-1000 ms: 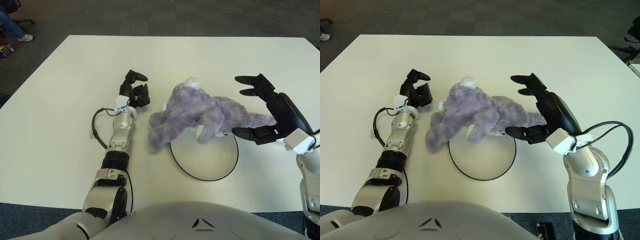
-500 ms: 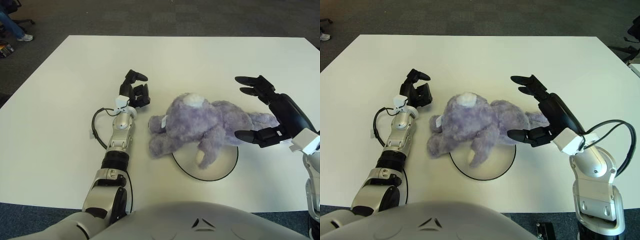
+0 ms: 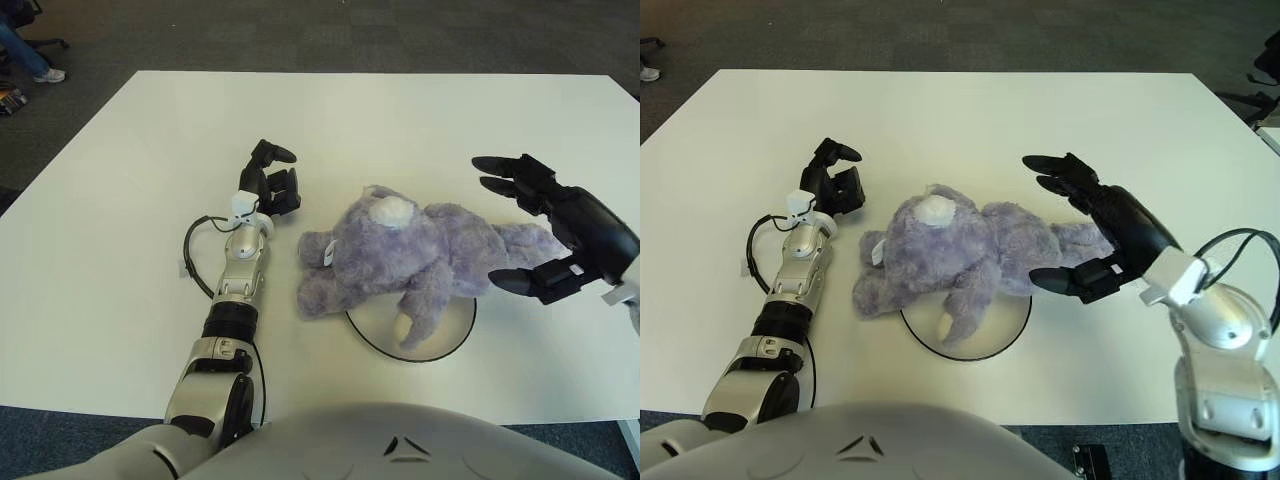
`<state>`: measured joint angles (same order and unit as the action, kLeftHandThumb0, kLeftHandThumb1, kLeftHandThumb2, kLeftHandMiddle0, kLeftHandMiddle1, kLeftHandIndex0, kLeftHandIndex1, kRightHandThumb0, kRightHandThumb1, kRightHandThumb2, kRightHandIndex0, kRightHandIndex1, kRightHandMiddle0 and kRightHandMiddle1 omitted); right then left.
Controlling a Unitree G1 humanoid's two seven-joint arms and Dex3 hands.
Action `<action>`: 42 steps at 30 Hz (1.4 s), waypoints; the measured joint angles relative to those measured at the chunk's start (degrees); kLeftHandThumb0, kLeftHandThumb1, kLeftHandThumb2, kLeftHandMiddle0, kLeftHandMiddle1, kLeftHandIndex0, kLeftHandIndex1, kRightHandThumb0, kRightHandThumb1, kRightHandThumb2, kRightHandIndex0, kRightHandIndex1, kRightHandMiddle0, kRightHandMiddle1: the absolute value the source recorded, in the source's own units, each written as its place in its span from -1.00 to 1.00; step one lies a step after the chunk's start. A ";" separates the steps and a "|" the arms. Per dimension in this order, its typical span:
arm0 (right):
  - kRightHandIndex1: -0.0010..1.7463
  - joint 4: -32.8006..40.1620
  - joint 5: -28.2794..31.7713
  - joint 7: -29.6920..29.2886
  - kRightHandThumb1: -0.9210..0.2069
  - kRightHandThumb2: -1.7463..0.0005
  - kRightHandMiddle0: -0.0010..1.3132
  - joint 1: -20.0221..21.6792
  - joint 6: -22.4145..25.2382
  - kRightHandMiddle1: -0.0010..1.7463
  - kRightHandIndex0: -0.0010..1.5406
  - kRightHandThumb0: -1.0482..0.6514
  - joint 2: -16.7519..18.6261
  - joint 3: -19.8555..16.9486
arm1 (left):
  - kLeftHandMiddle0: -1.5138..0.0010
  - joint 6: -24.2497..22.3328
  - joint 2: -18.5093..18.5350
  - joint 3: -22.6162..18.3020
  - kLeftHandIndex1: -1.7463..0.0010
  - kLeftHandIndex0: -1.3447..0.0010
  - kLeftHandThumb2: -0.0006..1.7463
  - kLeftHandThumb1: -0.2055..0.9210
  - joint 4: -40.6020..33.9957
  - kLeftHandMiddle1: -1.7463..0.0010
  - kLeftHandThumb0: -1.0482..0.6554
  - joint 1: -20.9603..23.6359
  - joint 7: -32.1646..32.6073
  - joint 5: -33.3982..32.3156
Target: Put the doll into the plate.
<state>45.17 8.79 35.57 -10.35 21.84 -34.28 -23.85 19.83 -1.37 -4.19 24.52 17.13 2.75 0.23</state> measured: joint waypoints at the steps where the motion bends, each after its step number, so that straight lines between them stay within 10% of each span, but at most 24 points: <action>1: -0.86 -0.47 1.28 0.52 0.04 0.05 -1.00 0.49 0.32 -0.48 -0.79 -0.61 -0.58 -0.60 | -0.51 -0.09 0.00 0.01 -1.00 0.30 0.25 0.25 -0.02 -1.00 -0.27 -0.02 0.00 0.01; 10: -0.92 -5.53 6.79 3.97 -0.16 0.16 -1.00 2.22 -1.96 -0.62 -0.80 -0.65 -3.41 -4.58 | -0.51 -0.16 0.01 0.12 -1.00 0.30 0.25 0.25 -0.01 -1.00 -0.27 0.00 0.00 0.05; 22: -0.94 -10.86 13.02 -1.05 0.25 -0.26 -1.00 6.25 7.48 -0.59 -0.73 -0.08 -3.51 -8.33 | -0.52 -0.15 0.05 0.12 -1.00 0.30 0.25 0.24 0.13 -1.00 -0.27 -0.06 0.00 0.06; 33: -0.84 -10.92 13.21 -11.17 -0.12 -0.20 -1.00 8.91 8.54 -0.44 -0.55 -0.11 0.33 -8.57 | -0.51 -0.15 0.02 0.10 -1.00 0.29 0.25 0.24 0.05 -1.00 -0.27 0.00 -0.01 -0.03; 42: 0.00 -11.29 17.40 -16.91 -0.40 -0.17 -0.99 11.38 9.92 0.15 -0.57 0.11 6.02 -7.98 | -0.51 -0.24 -0.03 0.00 -1.00 0.28 0.27 0.22 -0.16 -1.00 -0.27 -0.11 -0.01 -0.09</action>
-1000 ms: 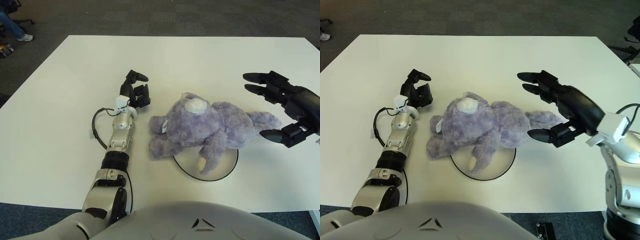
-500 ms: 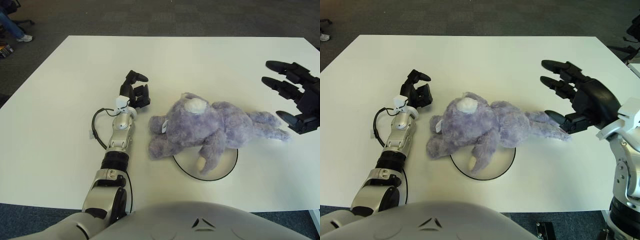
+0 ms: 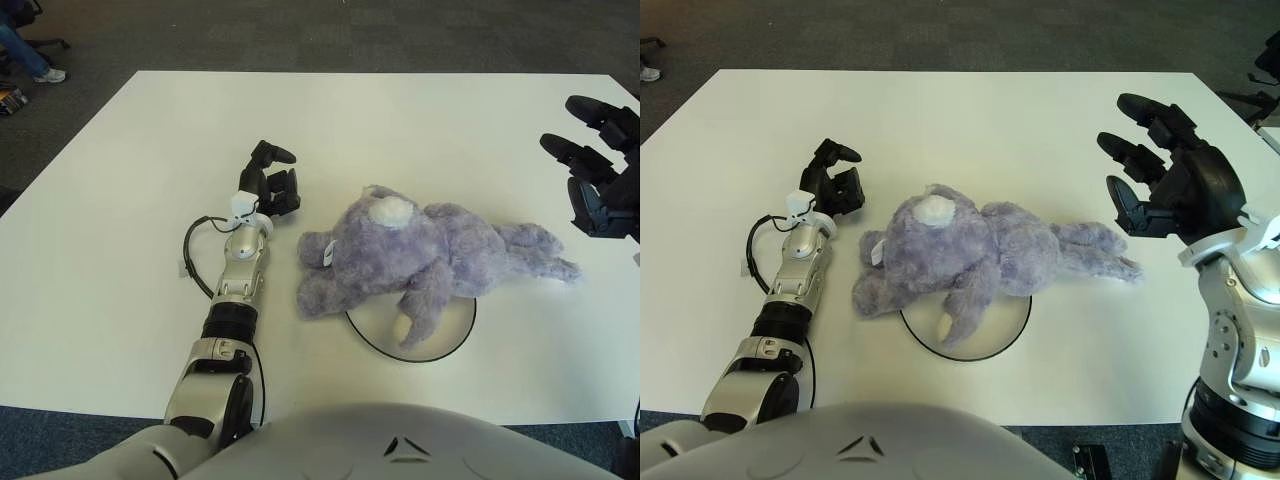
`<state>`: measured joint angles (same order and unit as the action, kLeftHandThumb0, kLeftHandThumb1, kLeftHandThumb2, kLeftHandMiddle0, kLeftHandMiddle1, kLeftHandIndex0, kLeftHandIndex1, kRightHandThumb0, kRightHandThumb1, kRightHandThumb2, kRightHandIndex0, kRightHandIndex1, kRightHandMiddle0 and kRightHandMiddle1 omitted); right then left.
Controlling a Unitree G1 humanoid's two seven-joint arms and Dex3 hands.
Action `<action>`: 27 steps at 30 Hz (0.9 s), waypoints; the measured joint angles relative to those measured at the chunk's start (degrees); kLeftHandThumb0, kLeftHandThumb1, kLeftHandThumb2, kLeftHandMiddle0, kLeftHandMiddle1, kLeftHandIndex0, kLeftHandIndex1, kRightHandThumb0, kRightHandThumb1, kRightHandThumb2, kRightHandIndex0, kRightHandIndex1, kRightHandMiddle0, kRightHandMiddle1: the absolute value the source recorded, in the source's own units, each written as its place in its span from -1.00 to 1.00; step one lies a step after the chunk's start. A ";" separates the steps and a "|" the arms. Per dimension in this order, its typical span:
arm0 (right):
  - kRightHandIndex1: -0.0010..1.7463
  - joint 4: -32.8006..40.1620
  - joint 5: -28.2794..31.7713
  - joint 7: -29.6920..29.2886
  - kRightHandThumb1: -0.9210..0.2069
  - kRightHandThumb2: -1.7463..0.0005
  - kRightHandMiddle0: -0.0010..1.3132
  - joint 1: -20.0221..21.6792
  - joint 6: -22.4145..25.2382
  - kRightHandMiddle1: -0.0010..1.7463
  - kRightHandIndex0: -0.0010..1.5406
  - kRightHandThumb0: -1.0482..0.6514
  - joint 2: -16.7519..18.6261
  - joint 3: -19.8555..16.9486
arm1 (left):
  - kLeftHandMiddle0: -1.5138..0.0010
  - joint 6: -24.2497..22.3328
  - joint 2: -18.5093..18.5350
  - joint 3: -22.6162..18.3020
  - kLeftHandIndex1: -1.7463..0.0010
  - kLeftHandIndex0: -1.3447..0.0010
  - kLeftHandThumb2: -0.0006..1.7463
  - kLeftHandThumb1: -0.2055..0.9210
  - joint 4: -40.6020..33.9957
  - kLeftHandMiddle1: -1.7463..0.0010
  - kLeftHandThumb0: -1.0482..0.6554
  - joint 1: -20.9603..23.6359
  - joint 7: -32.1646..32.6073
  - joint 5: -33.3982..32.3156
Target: Put the doll into the plate.
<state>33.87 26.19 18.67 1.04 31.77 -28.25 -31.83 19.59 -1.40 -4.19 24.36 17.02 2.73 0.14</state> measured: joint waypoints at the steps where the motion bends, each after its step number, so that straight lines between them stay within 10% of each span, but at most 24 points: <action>1: 0.32 -0.09 0.46 -0.44 -0.61 0.07 -0.99 0.24 0.00 0.29 -0.59 0.30 0.64 0.09 | -0.51 -0.04 0.00 -0.01 -1.00 0.28 0.27 0.22 -0.06 -1.00 -0.27 -0.02 0.00 0.00; 8: 0.94 -6.21 -0.57 -1.98 -0.41 -0.13 -0.57 1.57 -5.32 0.91 -0.56 0.26 4.12 2.65 | -0.51 -0.57 -0.04 0.00 -1.00 0.28 0.27 0.22 -0.37 -1.00 -0.27 -0.10 0.00 0.03; 27: 1.00 -31.69 -5.94 -1.09 0.27 -0.63 -0.22 4.44 -25.08 0.86 -0.06 0.22 10.85 9.18 | -0.53 -0.62 0.08 -0.07 -1.00 0.28 0.28 0.21 0.15 -1.00 -0.27 0.17 0.20 0.34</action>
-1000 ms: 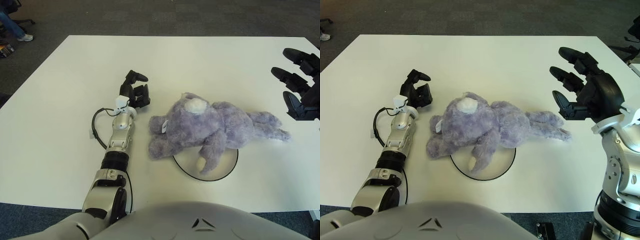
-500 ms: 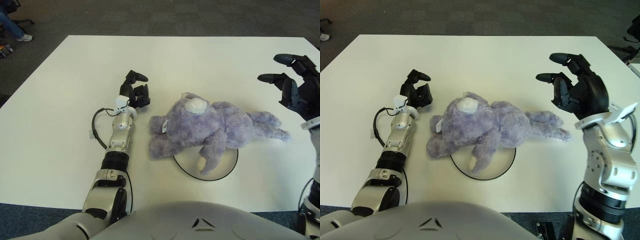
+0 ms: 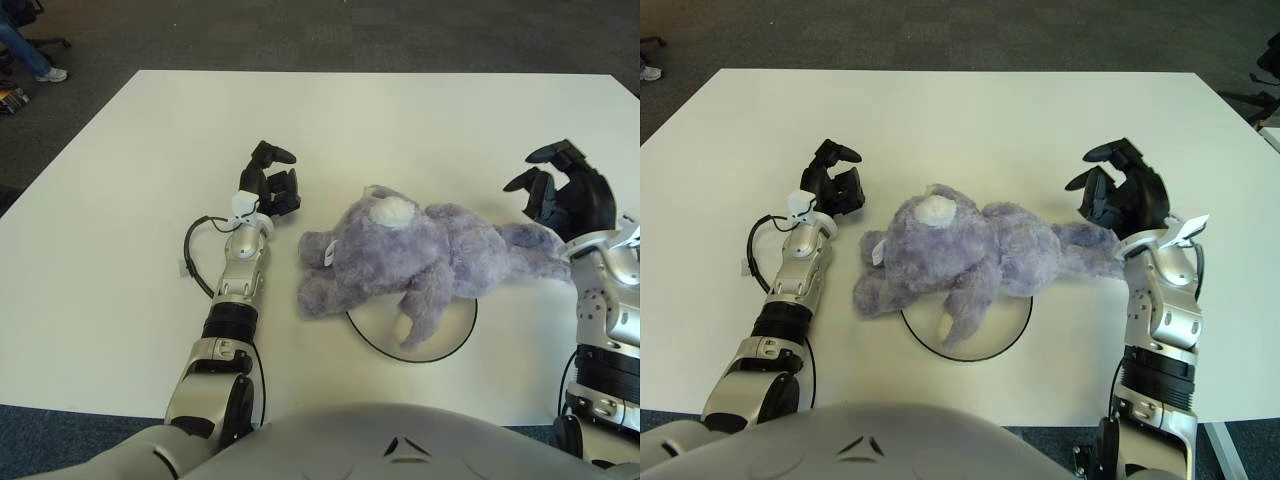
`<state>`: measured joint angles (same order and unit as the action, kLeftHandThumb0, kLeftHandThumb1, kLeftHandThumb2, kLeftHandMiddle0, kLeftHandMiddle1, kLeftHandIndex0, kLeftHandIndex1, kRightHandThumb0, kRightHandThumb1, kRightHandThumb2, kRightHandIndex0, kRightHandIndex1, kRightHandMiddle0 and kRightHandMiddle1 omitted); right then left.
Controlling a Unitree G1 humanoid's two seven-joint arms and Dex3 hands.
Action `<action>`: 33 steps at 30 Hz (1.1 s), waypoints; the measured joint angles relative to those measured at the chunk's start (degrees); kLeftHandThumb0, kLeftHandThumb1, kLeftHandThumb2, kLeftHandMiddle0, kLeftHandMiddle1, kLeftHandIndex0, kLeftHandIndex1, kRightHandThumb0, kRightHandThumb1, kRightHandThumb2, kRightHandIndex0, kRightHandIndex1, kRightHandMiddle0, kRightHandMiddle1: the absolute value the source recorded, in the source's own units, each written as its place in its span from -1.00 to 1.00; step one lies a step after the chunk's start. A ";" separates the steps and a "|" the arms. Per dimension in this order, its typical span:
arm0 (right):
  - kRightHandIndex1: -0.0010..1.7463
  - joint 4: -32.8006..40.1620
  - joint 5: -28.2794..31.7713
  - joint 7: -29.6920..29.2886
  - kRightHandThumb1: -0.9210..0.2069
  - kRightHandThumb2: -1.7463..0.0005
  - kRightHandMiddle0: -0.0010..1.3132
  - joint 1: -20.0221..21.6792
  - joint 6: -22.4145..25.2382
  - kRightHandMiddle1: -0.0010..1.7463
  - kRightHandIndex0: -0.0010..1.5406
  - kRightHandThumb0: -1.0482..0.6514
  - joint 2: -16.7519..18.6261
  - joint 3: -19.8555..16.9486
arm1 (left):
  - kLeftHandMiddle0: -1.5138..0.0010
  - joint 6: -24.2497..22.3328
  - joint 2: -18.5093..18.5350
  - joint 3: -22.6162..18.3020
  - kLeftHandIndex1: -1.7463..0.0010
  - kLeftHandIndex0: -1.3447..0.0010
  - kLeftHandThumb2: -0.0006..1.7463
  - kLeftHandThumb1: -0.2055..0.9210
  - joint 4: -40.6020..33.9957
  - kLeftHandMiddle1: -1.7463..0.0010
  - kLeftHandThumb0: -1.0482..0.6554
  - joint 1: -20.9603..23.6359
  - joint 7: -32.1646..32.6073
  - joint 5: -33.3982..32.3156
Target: Put the doll into the plate.
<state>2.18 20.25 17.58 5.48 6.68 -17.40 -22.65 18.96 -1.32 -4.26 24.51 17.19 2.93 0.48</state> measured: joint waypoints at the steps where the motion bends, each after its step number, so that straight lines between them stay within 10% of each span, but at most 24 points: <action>1: 1.00 -0.97 -0.25 0.37 0.30 -0.65 -0.20 0.00 -1.01 0.85 -0.04 0.22 0.13 0.25 | -0.53 0.00 0.00 -0.01 -1.00 0.28 0.28 0.21 0.04 -1.00 -0.27 0.02 0.01 0.00; 19: 1.00 -17.06 -0.71 9.49 0.76 -0.94 0.21 3.06 -13.35 0.80 0.11 0.22 -1.39 1.59 | -0.54 0.12 0.11 -0.23 -1.00 0.26 0.30 0.19 0.85 -1.00 -0.28 0.37 -0.39 -0.84; 33: 0.99 -21.71 0.87 11.40 0.76 -1.00 0.10 4.48 -15.19 1.00 0.11 0.22 -1.38 1.62 | -0.53 0.25 0.18 -0.22 -1.00 0.27 0.29 0.20 0.96 -1.00 -0.27 0.39 -0.40 -1.03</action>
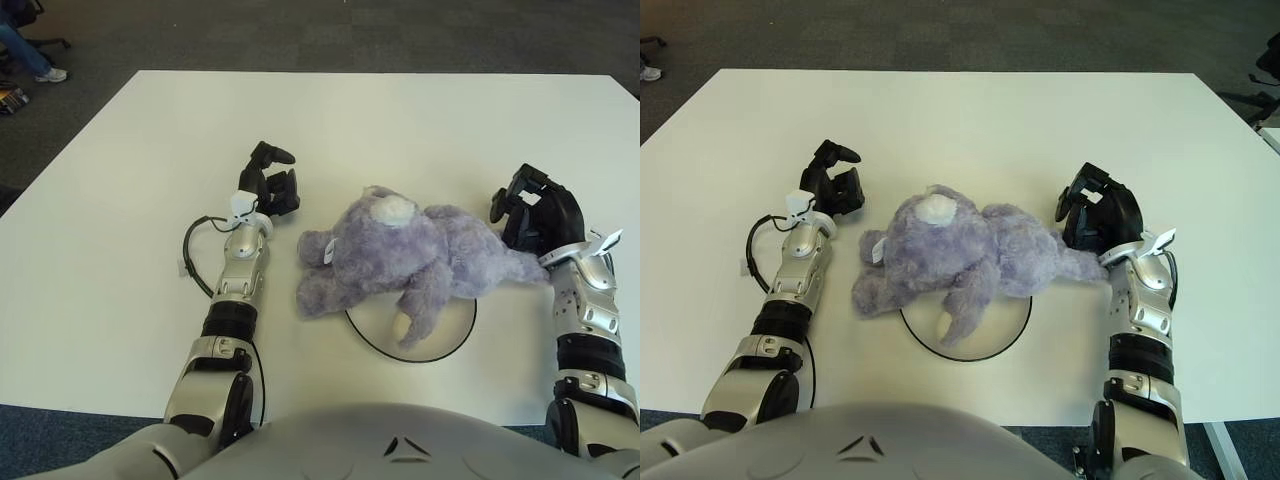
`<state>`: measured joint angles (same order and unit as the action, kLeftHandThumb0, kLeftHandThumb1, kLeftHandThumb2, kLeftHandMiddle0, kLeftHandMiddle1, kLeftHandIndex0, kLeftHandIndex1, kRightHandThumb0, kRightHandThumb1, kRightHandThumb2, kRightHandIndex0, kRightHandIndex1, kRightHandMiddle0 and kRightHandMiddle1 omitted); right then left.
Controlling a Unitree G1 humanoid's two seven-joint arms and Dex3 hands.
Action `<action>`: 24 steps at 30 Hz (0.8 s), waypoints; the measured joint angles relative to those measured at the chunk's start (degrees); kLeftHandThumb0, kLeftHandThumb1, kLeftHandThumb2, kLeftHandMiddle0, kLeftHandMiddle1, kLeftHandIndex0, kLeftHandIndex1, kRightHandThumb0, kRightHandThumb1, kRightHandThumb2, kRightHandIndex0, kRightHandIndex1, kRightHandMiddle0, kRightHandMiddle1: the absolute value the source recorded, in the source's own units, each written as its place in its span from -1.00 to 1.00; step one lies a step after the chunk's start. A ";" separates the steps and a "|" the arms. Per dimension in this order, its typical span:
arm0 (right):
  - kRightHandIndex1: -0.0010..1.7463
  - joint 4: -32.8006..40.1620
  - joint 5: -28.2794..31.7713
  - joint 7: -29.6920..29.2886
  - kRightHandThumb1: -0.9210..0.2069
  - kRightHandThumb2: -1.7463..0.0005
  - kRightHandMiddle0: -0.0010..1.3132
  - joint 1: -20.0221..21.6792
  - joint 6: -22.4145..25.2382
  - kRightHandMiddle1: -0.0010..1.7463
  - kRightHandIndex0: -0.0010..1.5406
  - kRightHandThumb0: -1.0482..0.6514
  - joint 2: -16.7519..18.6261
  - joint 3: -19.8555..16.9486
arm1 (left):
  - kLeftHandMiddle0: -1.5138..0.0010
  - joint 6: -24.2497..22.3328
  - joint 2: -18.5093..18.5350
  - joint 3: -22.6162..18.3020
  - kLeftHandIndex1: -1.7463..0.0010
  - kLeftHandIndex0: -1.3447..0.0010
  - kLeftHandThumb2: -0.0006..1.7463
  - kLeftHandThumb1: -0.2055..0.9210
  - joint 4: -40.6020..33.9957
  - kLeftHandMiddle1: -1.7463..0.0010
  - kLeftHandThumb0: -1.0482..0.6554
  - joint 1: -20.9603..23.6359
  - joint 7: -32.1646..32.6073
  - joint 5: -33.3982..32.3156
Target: Put the doll into the plate.
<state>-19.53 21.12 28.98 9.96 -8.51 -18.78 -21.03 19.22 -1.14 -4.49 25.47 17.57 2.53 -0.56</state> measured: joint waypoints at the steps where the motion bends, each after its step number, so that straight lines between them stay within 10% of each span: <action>1: 0.98 -0.05 0.32 0.05 0.76 -1.00 0.10 0.06 0.45 1.00 0.11 0.22 -0.01 -0.04 | -0.53 0.04 0.01 0.00 -1.00 0.27 0.29 0.20 0.01 -1.00 -0.27 0.00 0.00 -0.01; 24: 1.00 4.01 6.69 -5.65 0.74 -1.00 0.04 0.06 16.04 0.99 0.15 0.22 0.20 -1.74 | -0.53 0.42 0.18 -0.07 -1.00 0.25 0.31 0.17 0.48 -1.00 -0.28 0.23 -0.60 -1.17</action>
<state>-15.52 27.82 23.33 10.02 7.53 -18.58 -22.77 19.64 -0.96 -4.55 25.95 17.80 1.93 -1.73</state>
